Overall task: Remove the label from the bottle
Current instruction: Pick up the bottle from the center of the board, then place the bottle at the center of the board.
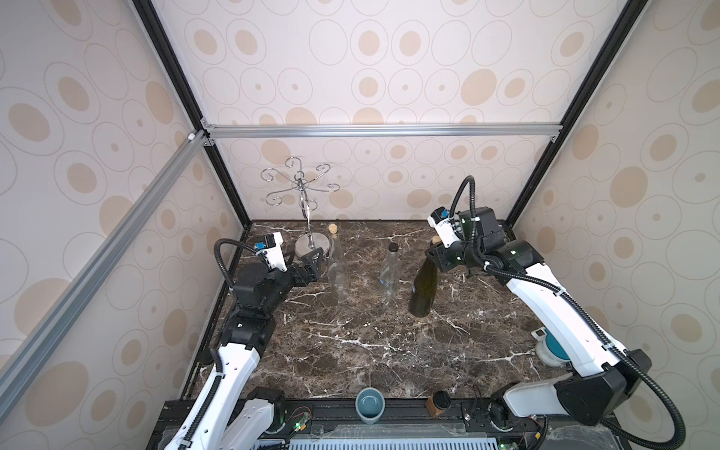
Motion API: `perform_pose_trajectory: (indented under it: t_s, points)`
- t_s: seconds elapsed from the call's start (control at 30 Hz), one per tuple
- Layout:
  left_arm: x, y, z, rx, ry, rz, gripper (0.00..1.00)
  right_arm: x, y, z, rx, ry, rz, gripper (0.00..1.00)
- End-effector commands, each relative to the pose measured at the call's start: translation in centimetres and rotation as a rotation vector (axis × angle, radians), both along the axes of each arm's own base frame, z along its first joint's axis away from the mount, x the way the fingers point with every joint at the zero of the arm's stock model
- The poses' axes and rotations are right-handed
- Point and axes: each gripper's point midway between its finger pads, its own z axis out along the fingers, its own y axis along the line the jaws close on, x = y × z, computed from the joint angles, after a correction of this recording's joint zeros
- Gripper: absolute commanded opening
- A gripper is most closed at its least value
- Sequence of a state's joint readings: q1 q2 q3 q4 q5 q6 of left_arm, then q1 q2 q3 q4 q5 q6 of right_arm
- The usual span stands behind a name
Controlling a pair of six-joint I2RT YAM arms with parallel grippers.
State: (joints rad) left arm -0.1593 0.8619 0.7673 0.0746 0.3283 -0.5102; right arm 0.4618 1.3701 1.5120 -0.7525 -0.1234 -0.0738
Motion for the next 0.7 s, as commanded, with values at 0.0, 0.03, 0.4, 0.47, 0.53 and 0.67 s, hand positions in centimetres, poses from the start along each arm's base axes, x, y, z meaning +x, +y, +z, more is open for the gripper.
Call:
perform_pose_trajectory:
  t_s: [0.0,0.03,0.4,0.47,0.53,0.67]
  points:
    - [-0.5,-1.1,3.2,0.021,-0.069,-0.05,1.0,-2.3,1.4,5.9,0.09,-0.156,0.107,0.2]
    - [-0.6,-1.4,3.6,0.021,-0.078,-0.064,1.0,-2.8,1.6,6.1,0.092,-0.164,0.122,0.2]
    - [-2.0,-6.3,6.5,0.04,-0.151,-0.232,1.0,-5.7,5.5,6.1,0.108,-0.186,0.253,0.2]
    - [-2.4,-7.4,6.7,0.051,-0.161,-0.271,1.0,-5.9,6.1,5.8,0.106,-0.182,0.27,0.2]
    - [-2.8,-8.4,6.8,0.062,-0.171,-0.301,1.0,-6.0,6.7,5.4,0.105,-0.178,0.284,0.2]
    - [-3.9,-10.0,7.2,0.072,-0.21,-0.373,1.0,-6.3,7.6,4.7,0.079,-0.177,0.298,0.2]
